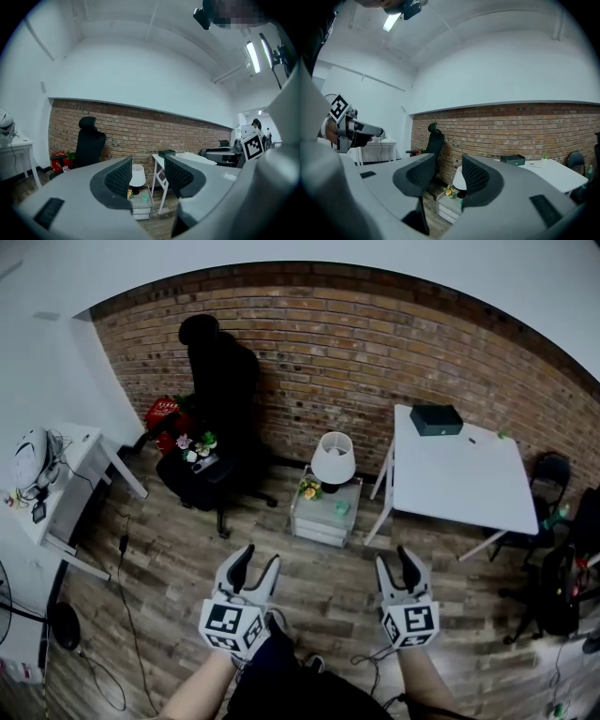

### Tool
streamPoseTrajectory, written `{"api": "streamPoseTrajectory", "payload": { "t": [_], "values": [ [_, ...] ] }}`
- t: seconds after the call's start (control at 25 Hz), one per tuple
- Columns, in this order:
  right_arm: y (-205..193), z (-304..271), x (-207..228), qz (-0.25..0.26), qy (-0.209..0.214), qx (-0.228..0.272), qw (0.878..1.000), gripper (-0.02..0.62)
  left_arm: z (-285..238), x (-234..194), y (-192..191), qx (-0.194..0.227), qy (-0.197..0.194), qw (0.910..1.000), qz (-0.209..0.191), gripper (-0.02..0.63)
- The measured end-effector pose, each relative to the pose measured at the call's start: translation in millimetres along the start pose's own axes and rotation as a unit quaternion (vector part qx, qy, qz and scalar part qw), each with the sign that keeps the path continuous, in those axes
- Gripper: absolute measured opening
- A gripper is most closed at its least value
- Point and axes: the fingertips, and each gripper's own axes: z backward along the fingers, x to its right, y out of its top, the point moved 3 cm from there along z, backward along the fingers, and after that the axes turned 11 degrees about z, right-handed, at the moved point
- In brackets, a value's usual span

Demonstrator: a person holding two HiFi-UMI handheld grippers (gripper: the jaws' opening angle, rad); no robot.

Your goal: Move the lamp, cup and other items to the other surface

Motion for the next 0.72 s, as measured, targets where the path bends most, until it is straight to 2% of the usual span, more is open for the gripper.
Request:
{"api": "streamPoseTrajectory", "payload": {
  "t": [0.36, 0.72],
  "values": [
    [-22.3, -105.9, -0.3, 0.015, 0.011, -0.036, 0.999, 0.190, -77.0, -79.7, -15.2, -0.021, 0.011, 0.9992, 0.033, 0.204],
    [-17.3, -200.0, 26.1, 0.018, -0.016, -0.082, 0.996, 0.189, -174.5, -149.5, -1.1, -0.044, -0.020, 0.9974, 0.053, 0.204]
  ]
}}
